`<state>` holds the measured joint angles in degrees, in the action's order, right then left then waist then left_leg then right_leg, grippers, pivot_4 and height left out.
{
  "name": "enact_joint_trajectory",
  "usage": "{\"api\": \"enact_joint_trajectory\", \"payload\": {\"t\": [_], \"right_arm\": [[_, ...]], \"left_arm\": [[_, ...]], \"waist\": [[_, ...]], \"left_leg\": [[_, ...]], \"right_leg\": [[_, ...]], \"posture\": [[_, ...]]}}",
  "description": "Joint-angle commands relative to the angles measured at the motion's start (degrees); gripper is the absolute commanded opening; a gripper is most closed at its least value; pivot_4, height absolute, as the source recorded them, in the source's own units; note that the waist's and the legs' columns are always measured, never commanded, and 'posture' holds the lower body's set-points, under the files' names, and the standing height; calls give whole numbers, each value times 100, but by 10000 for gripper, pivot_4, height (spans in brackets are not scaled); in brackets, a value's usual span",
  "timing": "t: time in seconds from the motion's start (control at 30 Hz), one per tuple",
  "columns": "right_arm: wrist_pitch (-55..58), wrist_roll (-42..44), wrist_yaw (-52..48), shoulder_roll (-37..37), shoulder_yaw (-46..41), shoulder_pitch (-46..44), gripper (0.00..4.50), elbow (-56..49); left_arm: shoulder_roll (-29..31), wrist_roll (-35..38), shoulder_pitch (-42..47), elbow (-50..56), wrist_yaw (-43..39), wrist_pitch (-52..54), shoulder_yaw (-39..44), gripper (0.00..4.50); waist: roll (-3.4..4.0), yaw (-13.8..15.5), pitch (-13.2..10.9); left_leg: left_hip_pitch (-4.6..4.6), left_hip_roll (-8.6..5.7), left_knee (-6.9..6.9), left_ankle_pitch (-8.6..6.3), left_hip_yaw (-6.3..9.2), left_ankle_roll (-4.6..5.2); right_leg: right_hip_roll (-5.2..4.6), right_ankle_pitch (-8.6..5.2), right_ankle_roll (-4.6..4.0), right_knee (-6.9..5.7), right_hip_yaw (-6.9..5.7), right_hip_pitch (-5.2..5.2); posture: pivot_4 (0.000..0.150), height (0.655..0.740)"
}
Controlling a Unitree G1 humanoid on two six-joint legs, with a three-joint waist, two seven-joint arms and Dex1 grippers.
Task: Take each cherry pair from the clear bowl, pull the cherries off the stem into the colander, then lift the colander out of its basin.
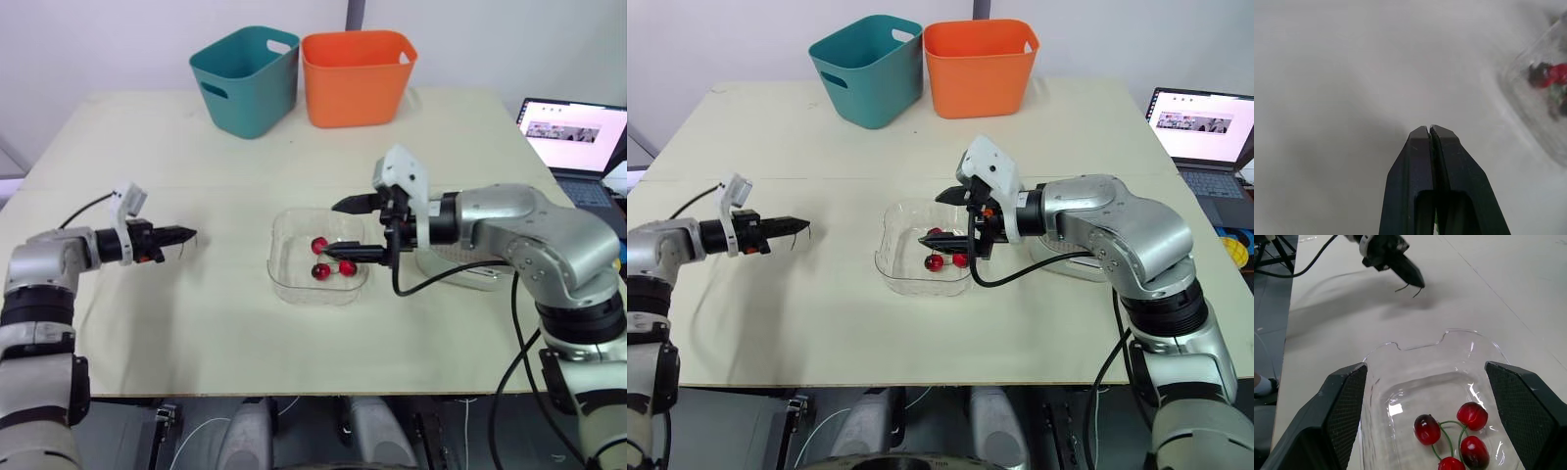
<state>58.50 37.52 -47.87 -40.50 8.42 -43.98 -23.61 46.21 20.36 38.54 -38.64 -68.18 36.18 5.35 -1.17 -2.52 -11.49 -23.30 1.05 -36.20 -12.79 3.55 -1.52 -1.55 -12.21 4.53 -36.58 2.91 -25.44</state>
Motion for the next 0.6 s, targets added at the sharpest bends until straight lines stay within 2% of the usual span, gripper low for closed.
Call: {"api": "enact_joint_trajectory", "payload": {"t": [0.03,0.3,0.47,0.6], "right_arm": [[-33,70,-15,-19,-166,-36,41684,-151],[39,166,-34,-127,-338,10,41684,-95],[134,244,-66,-308,-592,2,41684,40],[232,464,-367,-771,-1014,12,41684,202]], "left_arm": [[224,47,147,139,-95,-51,199,13782],[628,-125,228,364,-312,-300,64,42372],[1020,-373,237,742,-475,-704,-33,42372],[1281,-29,396,1604,-913,-518,97,42372]], "waist": [[0,6,0],[-1,3,1],[-1,1,1],[-1,25,0]], "left_leg": [[0,0,0,0,0,0],[0,-1,0,0,-2,0],[0,-1,2,0,-2,0],[-5,-1,0,0,-3,0]], "right_leg": [[-1,0,-1,0,0,0],[-3,-7,-13,2,1,1],[-3,-9,-16,2,1,0],[-5,-11,-19,8,1,0]], "posture": [[1500,7400],[1500,7400],[1500,7400],[1500,7400]]}}
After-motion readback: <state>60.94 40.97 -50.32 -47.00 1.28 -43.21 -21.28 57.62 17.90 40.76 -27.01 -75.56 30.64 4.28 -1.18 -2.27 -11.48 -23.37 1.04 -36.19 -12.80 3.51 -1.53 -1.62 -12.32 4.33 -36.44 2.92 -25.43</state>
